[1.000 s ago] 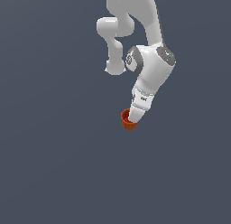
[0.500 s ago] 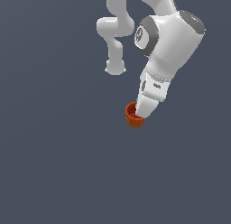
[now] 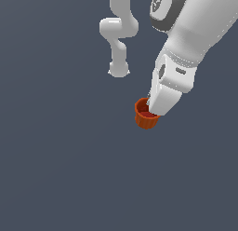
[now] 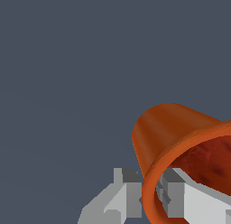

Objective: Pick up the object and move it to a goal position.

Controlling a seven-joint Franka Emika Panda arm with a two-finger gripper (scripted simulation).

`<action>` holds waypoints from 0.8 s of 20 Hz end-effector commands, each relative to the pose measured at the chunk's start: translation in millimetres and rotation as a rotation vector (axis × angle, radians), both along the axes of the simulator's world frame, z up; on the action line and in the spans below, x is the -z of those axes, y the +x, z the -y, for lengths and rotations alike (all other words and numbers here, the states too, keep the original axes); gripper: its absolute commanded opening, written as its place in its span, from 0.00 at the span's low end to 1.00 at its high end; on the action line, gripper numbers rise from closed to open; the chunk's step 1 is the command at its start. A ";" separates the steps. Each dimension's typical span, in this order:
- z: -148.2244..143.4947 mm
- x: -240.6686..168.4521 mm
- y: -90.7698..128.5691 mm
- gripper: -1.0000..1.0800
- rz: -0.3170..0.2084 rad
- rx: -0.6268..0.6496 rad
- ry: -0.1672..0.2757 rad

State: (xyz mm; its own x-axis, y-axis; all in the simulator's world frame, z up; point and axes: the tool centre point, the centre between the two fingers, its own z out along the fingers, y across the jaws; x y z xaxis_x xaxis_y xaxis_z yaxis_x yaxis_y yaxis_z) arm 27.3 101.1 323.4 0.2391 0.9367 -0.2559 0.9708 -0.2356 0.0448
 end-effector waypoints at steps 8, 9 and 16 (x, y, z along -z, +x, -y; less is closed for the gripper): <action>-6.9 -52.2 24.0 0.00 0.002 0.001 -0.002; -7.4 -56.6 26.2 0.00 0.002 0.001 -0.002; -11.2 -82.7 39.2 0.00 0.003 0.002 -0.004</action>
